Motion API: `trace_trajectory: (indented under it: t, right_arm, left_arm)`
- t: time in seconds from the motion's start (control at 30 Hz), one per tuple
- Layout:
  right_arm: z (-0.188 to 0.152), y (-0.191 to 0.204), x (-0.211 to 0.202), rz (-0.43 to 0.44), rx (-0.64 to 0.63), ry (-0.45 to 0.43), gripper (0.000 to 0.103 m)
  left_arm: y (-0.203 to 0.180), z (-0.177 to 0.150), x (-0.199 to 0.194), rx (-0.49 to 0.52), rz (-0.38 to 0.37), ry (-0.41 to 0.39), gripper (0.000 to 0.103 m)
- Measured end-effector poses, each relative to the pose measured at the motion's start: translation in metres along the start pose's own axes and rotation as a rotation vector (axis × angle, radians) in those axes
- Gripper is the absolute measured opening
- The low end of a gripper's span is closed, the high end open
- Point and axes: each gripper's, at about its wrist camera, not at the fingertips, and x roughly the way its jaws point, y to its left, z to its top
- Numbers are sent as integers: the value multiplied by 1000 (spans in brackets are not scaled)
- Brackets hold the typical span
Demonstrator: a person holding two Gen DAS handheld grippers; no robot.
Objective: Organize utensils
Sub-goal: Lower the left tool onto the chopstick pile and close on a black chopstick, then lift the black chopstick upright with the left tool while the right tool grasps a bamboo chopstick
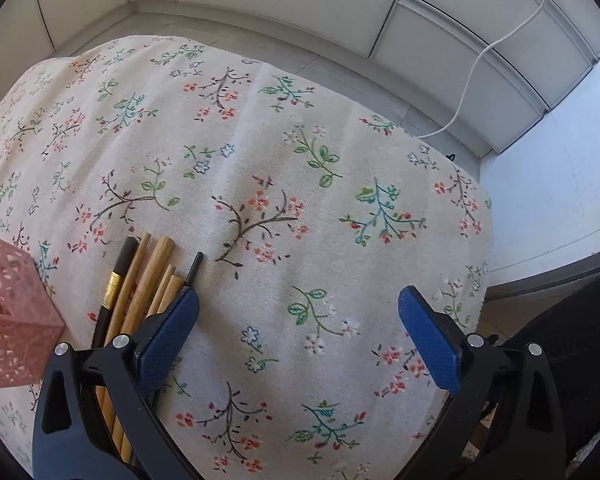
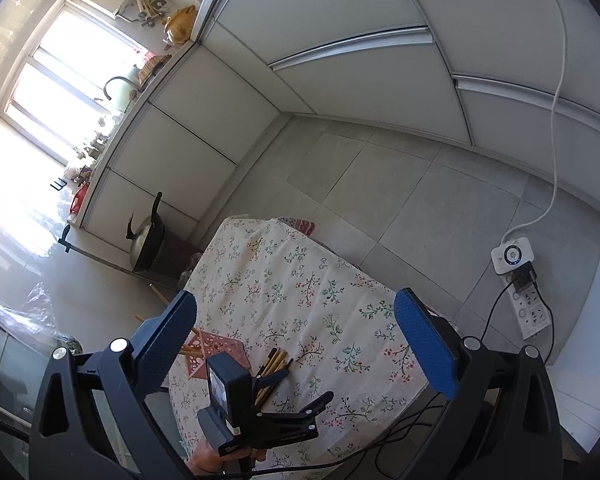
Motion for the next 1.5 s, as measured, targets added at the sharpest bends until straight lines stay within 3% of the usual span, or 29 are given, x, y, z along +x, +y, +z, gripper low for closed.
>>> trace_trajectory:
  t: [0.23,0.37,0.47,0.53,0.6,0.73,0.8,0.97,1.17,1.4,1.5]
  right_arm:
    - [-3,1,5,-10,-10,18,96]
    - [-2,0,8,-8,4,34,96]
    - [-3,-2,8,-9,13,37,96]
    - [-3,-3,10,-8,18,43,96]
    - [-3,-4,12,-5,25,56,96]
    - [-5,-6,16,-4,45,75,96]
    - [-6,-8,18,-5,55,83,96]
    - [-10,-8,32,-1,76,132,96]
    - [-33,-5,72,36,138,289,96]
    - [-96,7,150,-37,163,512,96]
    - [-116,16,177,-41,155,556,95]
  left_arm:
    - [7,8,-11,-16,-28,-40,96]
    - [17,4,3,-31,14,12,96]
    - [14,5,3,-32,32,5,92]
    - [10,7,4,-32,87,14,81]
    - [5,10,5,-19,168,26,61]
    - [13,13,-1,-79,213,28,38]
    - [15,11,-2,-82,238,28,22]
    - [9,-7,-7,-103,268,17,4]
    - [1,-39,-60,-173,261,-66,3]
    - [-4,-95,-156,-304,237,-256,3]
    - [-4,-114,-186,-317,223,-330,3]
